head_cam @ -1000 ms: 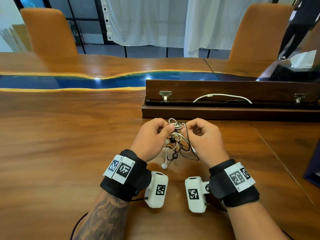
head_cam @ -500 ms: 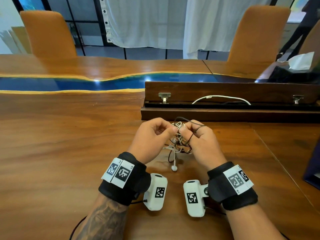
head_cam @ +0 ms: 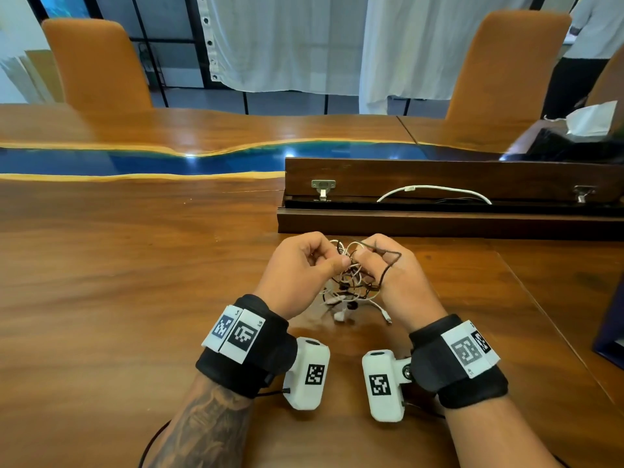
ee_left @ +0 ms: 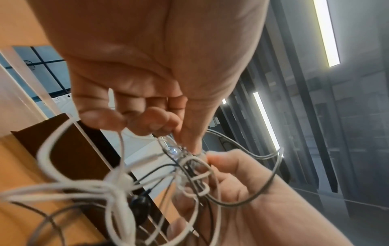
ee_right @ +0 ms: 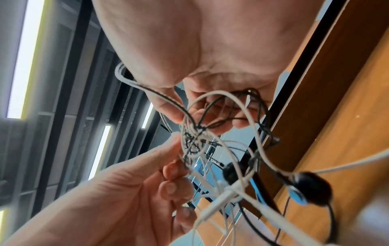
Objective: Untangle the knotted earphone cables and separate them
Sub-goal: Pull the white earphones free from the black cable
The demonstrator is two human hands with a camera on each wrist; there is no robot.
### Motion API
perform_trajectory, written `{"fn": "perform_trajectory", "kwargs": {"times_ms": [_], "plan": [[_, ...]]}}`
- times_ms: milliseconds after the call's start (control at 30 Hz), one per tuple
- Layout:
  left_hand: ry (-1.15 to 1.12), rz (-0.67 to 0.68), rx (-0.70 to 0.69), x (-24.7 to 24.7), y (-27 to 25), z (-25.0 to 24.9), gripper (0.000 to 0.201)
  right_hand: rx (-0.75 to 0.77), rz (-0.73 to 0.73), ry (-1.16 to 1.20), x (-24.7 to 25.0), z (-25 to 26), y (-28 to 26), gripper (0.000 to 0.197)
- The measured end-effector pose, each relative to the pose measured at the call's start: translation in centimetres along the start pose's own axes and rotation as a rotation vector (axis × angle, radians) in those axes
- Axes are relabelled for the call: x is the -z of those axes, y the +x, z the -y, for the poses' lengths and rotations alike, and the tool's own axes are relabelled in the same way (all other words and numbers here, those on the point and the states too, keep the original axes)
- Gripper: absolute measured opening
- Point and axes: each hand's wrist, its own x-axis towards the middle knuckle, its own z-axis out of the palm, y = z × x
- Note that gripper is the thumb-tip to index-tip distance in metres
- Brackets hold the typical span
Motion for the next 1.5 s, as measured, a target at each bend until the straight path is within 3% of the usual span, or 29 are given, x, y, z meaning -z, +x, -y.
{"fn": "perform_trajectory", "kwargs": {"times_ms": [167, 300, 467, 533, 667, 800, 1033, 1200, 1333, 1500], "plan": [[-0.081, -0.175, 0.046, 1.1, 0.6, 0.3, 0.015, -0.065, -0.110, -0.048, 0.5, -0.5, 0.3, 0.024], [-0.199, -0.266, 0.082, 1.3, 0.7, 0.2, 0.014, -0.047, -0.233, -0.103, 1.0, -1.0, 0.4, 0.018], [-0.074, -0.300, 0.128, 1.5, 0.9, 1.3, 0.011, -0.024, -0.425, -0.030, 1.4, -1.4, 0.8, 0.010], [-0.009, -0.261, 0.139, 1.1, 0.8, 1.3, 0.003, -0.028, -0.413, 0.003, 0.9, -1.3, 0.7, 0.007], [-0.005, -0.261, 0.061, 0.9, 0.6, 0.4, 0.008, -0.029, -0.372, 0.025, 0.5, -1.2, 0.6, 0.006], [-0.049, -0.006, 0.094, 0.1, 0.1, -0.2, 0.012, 0.021, -0.195, 0.092, 0.0, -0.7, 0.2, 0.006], [-0.045, -0.022, 0.058, 0.2, 0.2, 0.3, 0.012, 0.076, -0.011, 0.085, -0.4, -0.1, -0.3, 0.027], [-0.030, 0.033, 0.000, 0.1, 0.1, 0.1, 0.015, 0.062, -0.012, 0.117, -0.5, 0.0, -0.2, 0.026], [0.043, -0.020, 0.005, 0.1, 0.2, 0.2, 0.004, 0.054, -0.054, 0.081, -0.5, -0.1, -0.2, 0.021], [0.055, -0.086, 0.060, 0.7, 0.4, 0.4, 0.013, -0.031, -0.179, 0.038, -0.3, -0.7, 0.4, 0.020]]}}
